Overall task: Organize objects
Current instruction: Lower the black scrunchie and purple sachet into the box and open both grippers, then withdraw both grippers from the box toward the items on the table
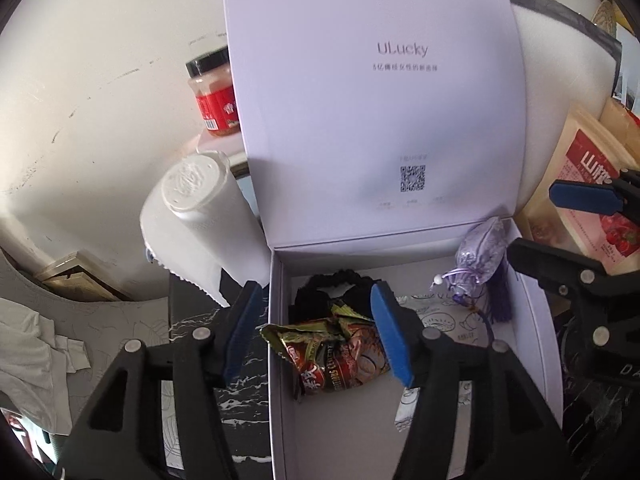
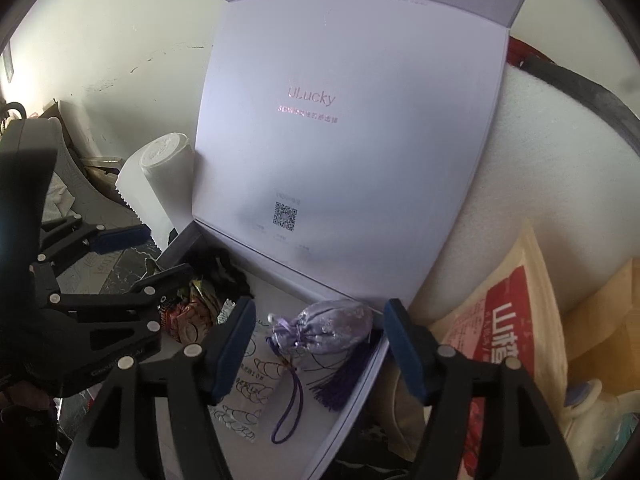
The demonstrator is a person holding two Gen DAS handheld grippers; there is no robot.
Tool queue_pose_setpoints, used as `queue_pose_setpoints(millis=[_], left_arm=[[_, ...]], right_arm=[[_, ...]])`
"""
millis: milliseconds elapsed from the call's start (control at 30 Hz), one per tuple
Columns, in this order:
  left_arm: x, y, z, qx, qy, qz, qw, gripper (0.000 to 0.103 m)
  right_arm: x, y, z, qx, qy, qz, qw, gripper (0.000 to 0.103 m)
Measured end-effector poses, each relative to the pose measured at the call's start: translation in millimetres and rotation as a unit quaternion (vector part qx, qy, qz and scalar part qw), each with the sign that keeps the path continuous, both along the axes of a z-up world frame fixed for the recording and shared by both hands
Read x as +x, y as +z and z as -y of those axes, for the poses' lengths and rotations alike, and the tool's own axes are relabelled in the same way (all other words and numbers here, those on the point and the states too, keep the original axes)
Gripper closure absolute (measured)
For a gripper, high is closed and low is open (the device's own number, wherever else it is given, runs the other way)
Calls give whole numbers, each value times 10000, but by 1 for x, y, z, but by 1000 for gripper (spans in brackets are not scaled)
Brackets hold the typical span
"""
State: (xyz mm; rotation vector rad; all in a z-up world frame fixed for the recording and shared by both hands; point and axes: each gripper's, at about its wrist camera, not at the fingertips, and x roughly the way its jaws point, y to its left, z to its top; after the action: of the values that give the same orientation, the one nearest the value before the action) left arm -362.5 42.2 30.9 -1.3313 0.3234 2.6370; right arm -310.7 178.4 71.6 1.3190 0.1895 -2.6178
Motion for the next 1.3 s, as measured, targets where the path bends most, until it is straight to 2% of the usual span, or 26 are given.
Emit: queue_pose_setpoints(millis=[267, 667, 1300], left_arm=[[16, 29, 1, 19, 93, -192, 9998, 48], [76, 87, 18, 35, 190, -539, 9984, 46], [166, 122, 23, 145, 200, -866, 9959, 46]], right_arm=[[10, 23, 4, -34, -3, -200, 9998, 36], [53, 69, 1, -50, 33, -581, 9983, 36], [133, 105, 4, -10, 108, -955, 9954, 36]])
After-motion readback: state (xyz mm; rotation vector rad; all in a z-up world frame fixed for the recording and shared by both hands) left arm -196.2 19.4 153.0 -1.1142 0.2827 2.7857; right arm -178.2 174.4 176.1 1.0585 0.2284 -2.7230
